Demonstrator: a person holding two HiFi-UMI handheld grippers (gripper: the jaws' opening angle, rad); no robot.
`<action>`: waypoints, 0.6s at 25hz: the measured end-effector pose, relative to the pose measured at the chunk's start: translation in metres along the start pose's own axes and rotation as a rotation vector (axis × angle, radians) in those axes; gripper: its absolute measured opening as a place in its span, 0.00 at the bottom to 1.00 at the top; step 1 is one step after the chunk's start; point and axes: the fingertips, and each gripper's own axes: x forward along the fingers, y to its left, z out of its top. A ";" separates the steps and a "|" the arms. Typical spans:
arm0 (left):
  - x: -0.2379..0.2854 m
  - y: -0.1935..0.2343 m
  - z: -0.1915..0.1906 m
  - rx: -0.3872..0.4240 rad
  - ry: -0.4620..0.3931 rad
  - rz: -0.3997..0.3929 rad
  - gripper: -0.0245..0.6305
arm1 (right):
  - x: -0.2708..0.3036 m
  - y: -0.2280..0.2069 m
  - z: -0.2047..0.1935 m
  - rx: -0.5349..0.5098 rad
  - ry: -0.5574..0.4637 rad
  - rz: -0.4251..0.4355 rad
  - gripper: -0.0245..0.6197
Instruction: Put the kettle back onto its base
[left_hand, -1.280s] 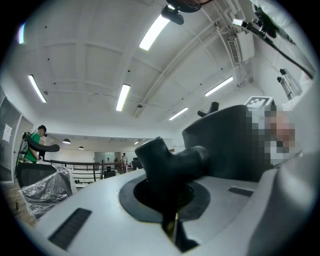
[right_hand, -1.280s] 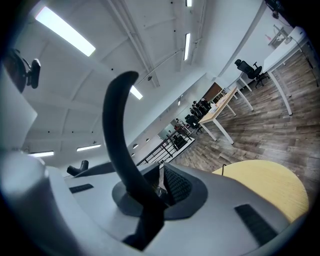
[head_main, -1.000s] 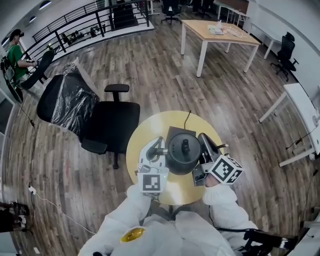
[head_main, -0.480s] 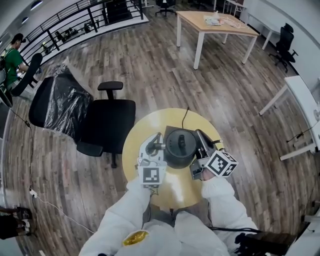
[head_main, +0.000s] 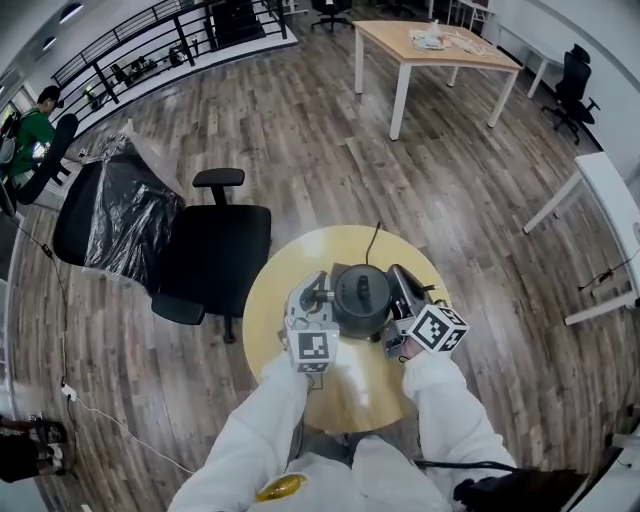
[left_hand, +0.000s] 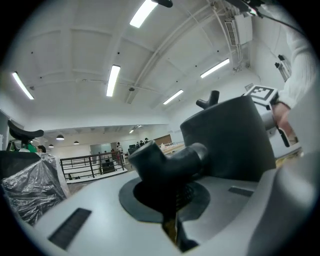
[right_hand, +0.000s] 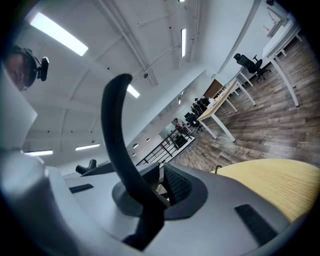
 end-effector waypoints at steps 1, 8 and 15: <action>0.004 0.000 -0.007 0.008 0.023 -0.001 0.03 | 0.002 -0.005 -0.002 -0.003 -0.001 -0.001 0.09; 0.025 -0.001 -0.037 -0.023 0.057 0.006 0.03 | 0.017 -0.029 -0.016 -0.008 -0.003 0.003 0.09; 0.036 -0.005 -0.064 -0.032 0.094 0.004 0.03 | 0.026 -0.053 -0.033 -0.001 0.002 -0.001 0.09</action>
